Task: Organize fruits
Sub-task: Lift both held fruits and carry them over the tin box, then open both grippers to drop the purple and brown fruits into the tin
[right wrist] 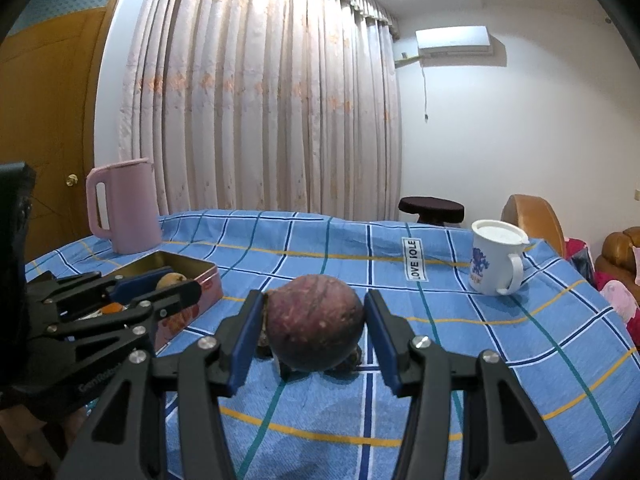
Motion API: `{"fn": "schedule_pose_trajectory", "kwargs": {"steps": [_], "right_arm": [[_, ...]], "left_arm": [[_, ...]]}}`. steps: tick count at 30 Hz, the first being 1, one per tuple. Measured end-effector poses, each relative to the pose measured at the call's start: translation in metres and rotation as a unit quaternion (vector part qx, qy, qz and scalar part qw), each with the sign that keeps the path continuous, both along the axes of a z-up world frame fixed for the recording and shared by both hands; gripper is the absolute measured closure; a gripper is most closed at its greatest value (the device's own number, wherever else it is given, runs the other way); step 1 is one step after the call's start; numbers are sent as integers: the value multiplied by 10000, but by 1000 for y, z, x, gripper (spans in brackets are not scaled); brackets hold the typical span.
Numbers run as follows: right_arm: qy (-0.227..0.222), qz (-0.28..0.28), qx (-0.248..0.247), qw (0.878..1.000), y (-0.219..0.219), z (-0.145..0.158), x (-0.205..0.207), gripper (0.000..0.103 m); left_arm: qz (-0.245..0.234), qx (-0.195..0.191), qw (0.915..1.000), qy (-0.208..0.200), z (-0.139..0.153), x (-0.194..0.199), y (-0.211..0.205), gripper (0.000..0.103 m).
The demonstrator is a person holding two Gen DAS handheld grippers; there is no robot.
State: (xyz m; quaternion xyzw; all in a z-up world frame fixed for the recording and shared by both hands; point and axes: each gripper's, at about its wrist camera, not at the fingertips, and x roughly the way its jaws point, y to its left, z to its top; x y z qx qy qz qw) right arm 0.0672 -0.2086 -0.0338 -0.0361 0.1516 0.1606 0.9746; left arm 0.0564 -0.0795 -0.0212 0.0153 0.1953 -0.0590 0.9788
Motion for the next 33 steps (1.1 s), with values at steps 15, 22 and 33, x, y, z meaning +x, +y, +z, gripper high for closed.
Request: {"fn": "schedule_pose_trajectory", "kwargs": {"steps": [15, 22, 33], "right_arm": [[329, 1117, 147, 9931, 80, 15, 25, 49], [689, 1740, -62, 9823, 141, 3, 41, 49], [1059, 2009, -288, 9734, 172, -21, 52, 49]], "left_arm": [[1033, -7, 9936, 451, 3, 7, 96, 75], [1271, -101, 9891, 731, -7, 6, 132, 75], [1354, -154, 9855, 1008, -19, 8, 153, 75]]}}
